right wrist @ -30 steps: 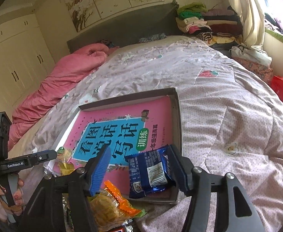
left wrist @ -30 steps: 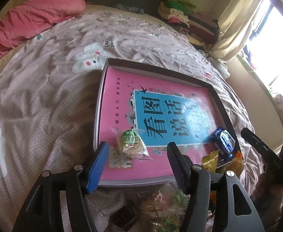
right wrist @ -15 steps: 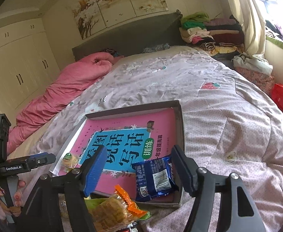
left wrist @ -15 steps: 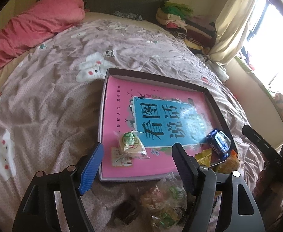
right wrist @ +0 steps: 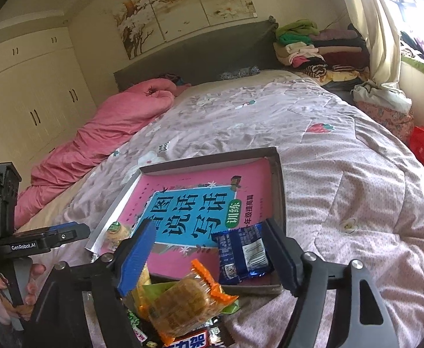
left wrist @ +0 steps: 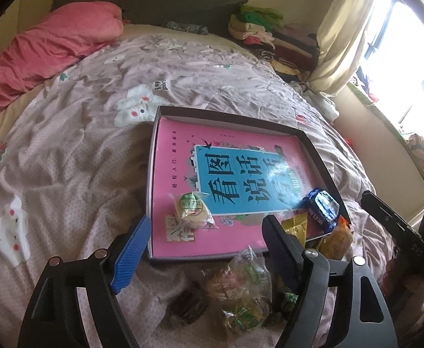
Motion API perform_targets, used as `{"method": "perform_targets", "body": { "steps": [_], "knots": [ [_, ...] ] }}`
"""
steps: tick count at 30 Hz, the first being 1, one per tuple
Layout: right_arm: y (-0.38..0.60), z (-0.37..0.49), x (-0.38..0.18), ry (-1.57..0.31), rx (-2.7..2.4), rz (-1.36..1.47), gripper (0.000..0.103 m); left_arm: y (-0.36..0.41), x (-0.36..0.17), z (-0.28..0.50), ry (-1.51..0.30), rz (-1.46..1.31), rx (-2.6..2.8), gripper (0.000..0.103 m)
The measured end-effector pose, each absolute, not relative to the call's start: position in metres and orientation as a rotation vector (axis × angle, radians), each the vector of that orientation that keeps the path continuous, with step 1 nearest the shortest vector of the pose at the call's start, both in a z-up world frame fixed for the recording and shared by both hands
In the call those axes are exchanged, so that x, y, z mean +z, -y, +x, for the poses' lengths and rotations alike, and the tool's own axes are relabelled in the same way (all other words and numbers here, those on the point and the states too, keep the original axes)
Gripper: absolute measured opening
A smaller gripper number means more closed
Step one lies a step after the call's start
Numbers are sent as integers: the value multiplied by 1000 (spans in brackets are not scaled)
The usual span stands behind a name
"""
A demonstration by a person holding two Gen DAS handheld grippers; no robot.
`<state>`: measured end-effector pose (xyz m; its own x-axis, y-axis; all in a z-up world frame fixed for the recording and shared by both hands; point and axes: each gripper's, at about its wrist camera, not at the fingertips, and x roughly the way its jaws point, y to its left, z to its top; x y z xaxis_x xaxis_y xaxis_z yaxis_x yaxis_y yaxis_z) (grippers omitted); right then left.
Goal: Organize snacks
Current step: 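Withdraw both open tools from the tray back toward the remaining snacks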
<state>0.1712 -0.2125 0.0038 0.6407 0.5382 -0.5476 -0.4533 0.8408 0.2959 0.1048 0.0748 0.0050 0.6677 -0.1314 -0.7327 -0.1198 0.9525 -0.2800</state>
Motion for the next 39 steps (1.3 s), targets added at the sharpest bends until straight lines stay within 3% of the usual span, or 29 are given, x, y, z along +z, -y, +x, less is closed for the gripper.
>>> {"method": "perform_targets", "body": {
  "steps": [39],
  "knots": [
    [205,132,-4,-717,538,108,82,-40,-14,76,-957,-162,-78,81]
  ]
}}
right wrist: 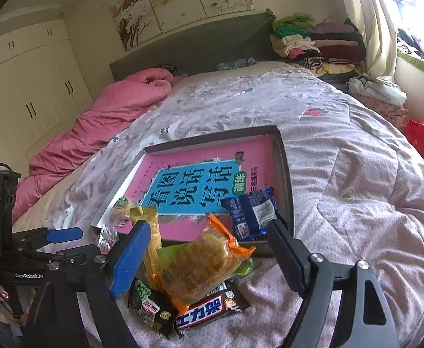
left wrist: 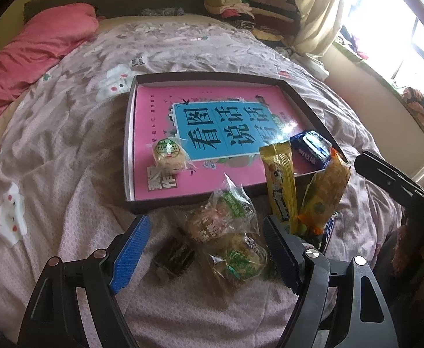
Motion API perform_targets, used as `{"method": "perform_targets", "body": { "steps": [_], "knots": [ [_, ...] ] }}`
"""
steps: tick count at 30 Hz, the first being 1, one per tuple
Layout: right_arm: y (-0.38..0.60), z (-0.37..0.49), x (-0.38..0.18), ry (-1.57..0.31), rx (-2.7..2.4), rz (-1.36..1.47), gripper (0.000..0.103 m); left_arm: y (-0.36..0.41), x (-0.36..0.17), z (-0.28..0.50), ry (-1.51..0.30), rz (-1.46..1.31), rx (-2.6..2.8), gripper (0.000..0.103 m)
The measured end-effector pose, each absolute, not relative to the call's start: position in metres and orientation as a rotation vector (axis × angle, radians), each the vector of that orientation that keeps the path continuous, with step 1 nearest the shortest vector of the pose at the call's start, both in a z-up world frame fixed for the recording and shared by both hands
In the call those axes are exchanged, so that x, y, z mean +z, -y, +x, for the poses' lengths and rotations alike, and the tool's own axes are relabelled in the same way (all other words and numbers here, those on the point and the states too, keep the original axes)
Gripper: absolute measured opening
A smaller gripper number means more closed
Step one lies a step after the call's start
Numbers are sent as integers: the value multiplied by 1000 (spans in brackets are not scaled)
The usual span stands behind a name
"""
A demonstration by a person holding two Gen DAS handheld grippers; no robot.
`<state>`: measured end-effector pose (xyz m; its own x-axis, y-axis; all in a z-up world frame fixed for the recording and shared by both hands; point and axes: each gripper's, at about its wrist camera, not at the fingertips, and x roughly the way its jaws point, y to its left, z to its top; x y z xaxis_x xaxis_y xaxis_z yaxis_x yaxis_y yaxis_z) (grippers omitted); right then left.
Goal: Organize snacks
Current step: 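Withdraw both open tools from the tray back toward the remaining snacks, then grasp the long orange-topped snack bag with right tool while left tool approaches the pastry bag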
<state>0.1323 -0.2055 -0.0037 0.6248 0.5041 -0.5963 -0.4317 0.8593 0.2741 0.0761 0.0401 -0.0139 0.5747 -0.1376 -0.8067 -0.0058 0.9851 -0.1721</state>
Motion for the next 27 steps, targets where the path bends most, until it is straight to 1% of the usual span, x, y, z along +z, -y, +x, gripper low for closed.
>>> {"method": "perform_targets", "body": {
  "steps": [9,15,27],
  "knots": [
    [198,119,-15,-775,545,93,82,-35,-20,76,-977,-154,-92,81],
    [199,113,-24,-828,551,134,82,-32,-26,76,-988,-154,-98,81],
    [191,121,-42,-892,563,181,82,-40,-35,81,-986,-175,-76,81]
  ]
}}
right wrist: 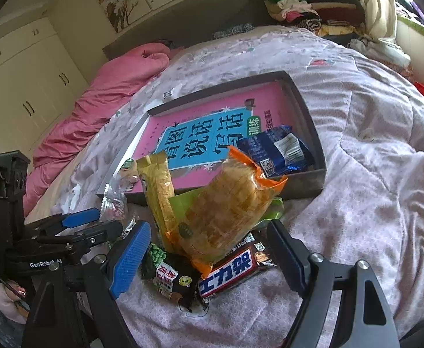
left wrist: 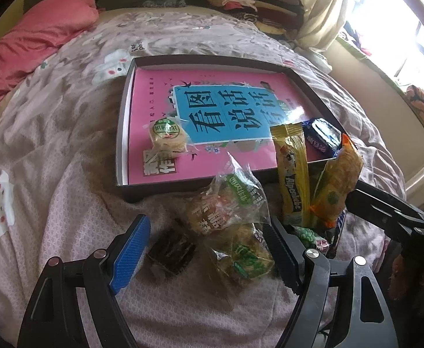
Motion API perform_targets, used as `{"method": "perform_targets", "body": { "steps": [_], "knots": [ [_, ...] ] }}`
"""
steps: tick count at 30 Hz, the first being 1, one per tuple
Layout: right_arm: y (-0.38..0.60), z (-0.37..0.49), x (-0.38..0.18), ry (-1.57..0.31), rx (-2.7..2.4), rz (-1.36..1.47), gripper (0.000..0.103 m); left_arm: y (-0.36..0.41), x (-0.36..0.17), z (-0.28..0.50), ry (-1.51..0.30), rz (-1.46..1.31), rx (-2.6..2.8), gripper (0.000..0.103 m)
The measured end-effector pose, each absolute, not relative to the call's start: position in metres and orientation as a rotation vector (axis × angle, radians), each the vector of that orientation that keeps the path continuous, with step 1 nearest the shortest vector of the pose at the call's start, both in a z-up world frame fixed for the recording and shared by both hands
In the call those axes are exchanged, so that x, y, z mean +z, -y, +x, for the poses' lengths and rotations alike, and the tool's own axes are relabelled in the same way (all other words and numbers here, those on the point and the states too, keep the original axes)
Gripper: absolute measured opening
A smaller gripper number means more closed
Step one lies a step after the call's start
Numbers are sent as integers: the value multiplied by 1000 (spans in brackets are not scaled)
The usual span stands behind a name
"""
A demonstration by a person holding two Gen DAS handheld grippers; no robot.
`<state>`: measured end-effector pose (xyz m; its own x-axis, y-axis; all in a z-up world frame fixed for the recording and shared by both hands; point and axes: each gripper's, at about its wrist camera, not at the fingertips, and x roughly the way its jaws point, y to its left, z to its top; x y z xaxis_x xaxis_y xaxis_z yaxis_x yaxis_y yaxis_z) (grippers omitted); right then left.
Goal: Organize snacks
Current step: 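Grasp the long orange-topped snack bag with right tool while left tool approaches the pastry bag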
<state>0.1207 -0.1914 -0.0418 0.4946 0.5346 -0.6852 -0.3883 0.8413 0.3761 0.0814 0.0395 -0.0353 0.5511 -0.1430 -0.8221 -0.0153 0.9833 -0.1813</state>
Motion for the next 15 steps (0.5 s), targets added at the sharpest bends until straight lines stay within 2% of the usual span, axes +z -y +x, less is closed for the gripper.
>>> {"method": "perform_targets", "body": {
  "steps": [6,10,15],
  "knots": [
    [192,128,-48,-908,568,221,82,-41,-36,85,-971,-169,-73,81],
    [186,128,-50,-905,578,206,75,-46,-38,87,-966,-186,-76,81],
    [181,130,-50,-888,574,181,73,-48,-39,90,-962,-204,-77,81]
  ]
}}
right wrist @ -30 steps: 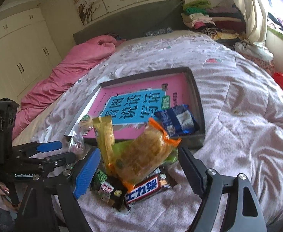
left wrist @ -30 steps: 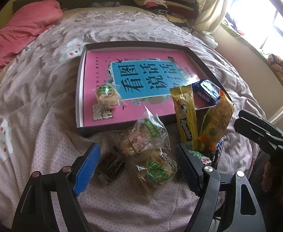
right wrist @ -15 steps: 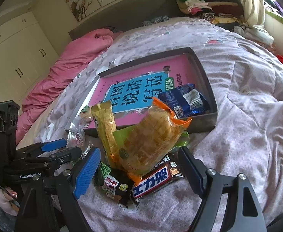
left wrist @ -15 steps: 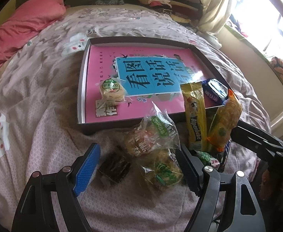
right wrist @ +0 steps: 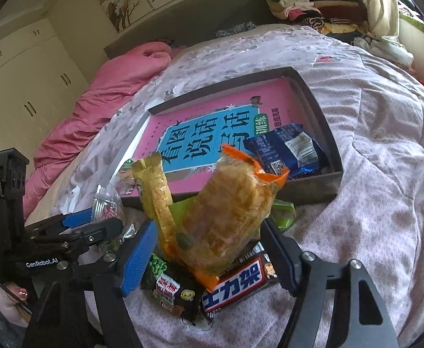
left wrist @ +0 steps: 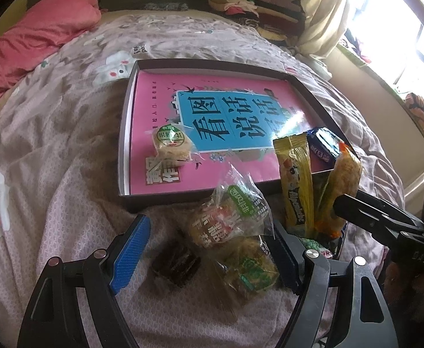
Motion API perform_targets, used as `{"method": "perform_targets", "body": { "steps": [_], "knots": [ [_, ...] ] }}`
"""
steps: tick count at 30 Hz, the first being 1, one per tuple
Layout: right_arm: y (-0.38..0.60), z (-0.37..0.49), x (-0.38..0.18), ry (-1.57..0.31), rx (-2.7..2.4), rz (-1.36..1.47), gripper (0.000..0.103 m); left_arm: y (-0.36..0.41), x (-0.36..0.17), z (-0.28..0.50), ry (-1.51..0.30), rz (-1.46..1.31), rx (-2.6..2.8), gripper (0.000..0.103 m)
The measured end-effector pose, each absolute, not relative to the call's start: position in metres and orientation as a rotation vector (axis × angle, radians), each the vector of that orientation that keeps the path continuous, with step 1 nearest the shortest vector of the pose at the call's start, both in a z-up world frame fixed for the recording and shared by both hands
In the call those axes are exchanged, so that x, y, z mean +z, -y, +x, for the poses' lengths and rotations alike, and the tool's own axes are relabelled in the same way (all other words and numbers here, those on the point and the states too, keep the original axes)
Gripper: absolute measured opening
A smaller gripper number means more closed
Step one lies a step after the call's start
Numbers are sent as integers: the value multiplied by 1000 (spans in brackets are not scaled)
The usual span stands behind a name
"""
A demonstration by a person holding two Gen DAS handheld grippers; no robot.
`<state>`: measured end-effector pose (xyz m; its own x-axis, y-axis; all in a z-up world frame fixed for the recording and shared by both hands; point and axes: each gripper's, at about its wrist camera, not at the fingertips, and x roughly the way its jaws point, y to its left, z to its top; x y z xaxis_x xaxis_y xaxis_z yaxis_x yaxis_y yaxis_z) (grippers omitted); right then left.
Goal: Organize snacks
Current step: 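Grasp the long orange-topped snack bag with right tool while left tool approaches the pastry bag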
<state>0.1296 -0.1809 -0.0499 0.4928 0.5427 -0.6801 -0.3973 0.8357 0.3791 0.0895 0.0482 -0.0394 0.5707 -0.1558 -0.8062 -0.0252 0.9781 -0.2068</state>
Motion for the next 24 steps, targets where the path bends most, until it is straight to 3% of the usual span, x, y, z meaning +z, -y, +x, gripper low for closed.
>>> {"method": "perform_targets", "body": {
  "steps": [6,12,14,20,24],
  "knots": [
    [175,133,-52,-882,557,157,65,-46,-44,92,-971,-203,-74,81],
    [174,134,-52,-871,525,105,45,-47,-46,92,-974,-216,-75,77],
    [175,134,-52,-869,515,87,25,-49,-48,92,-976,-231,-79,76],
    [179,135,-49,-865,525,95,23,-53,-49,93,-972,-261,-85,70],
    [182,131,-43,-836,513,74,23,-52,-47,93,-961,-264,-97,59]
  ]
}}
